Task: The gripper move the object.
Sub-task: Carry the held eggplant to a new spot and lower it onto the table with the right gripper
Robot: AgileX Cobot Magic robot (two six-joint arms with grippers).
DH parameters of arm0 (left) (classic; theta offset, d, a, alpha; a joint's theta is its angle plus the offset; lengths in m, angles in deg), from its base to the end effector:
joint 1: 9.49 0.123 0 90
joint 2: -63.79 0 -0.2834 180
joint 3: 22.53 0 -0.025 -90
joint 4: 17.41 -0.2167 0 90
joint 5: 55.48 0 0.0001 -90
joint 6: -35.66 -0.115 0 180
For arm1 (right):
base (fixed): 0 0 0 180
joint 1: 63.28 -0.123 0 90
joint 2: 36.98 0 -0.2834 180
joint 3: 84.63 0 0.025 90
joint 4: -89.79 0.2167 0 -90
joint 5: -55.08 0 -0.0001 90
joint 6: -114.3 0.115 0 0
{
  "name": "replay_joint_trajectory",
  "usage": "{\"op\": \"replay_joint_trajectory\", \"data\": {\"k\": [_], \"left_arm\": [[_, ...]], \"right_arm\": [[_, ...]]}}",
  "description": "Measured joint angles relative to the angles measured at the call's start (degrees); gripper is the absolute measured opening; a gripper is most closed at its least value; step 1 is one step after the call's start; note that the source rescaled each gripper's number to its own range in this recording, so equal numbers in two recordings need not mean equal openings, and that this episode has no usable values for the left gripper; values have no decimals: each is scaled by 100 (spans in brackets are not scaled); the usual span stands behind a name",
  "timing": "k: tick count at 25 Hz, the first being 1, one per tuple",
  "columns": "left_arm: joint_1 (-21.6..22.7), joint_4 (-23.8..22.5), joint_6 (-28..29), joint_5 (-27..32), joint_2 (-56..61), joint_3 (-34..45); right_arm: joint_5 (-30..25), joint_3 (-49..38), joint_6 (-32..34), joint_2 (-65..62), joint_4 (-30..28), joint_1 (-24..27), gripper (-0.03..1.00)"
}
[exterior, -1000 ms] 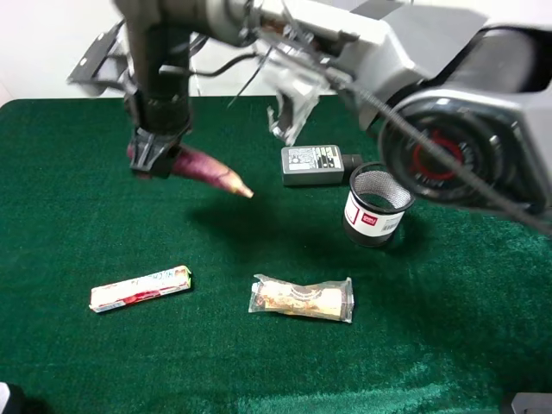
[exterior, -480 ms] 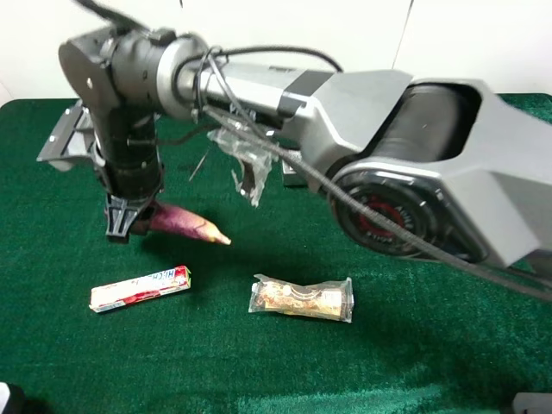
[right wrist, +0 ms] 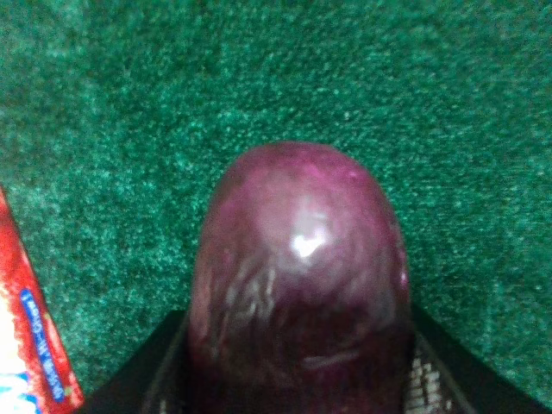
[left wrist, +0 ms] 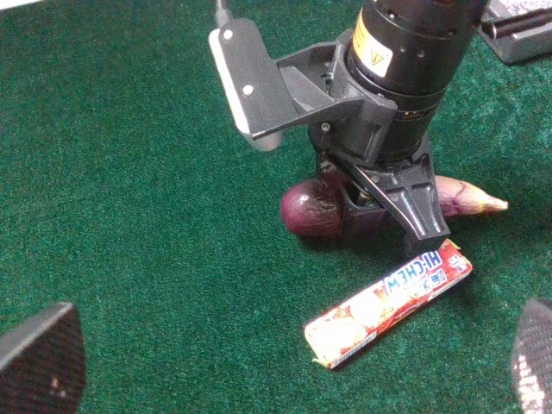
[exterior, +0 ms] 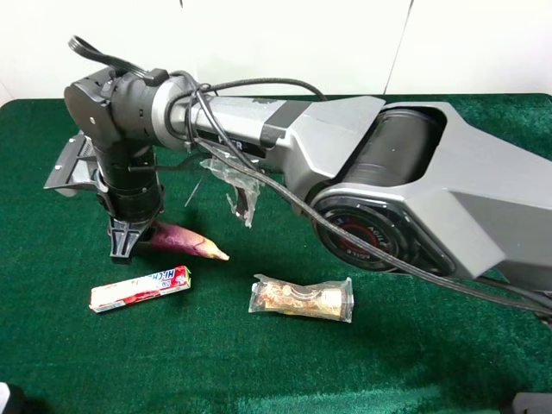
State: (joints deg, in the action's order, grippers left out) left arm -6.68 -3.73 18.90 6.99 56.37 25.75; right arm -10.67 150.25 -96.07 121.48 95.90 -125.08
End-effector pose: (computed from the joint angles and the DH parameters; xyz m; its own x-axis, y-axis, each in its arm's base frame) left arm -0.0152 -0.0249 0.2504 -0.4288 0.1547 -0.8901 0.2184 0.9738 0.0640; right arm 0.2271 0.4472 0.0880 0.0034 -0.9777 -0.2101 -1.0000 -0.0028 -0.0032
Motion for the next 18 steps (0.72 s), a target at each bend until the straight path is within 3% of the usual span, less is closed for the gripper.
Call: {"op": "replay_joint_trajectory", "data": {"k": [14,16,18], "left_arm": [[0,0,0,0,0,0],[0,0,0,0,0,0],[0,0,0,0,0,0]], "right_arm": [[183,0,-131,6,111,0,1],[183,0,-175,6,111,0,7],[183,0,-229,6,111,0,21]]}}
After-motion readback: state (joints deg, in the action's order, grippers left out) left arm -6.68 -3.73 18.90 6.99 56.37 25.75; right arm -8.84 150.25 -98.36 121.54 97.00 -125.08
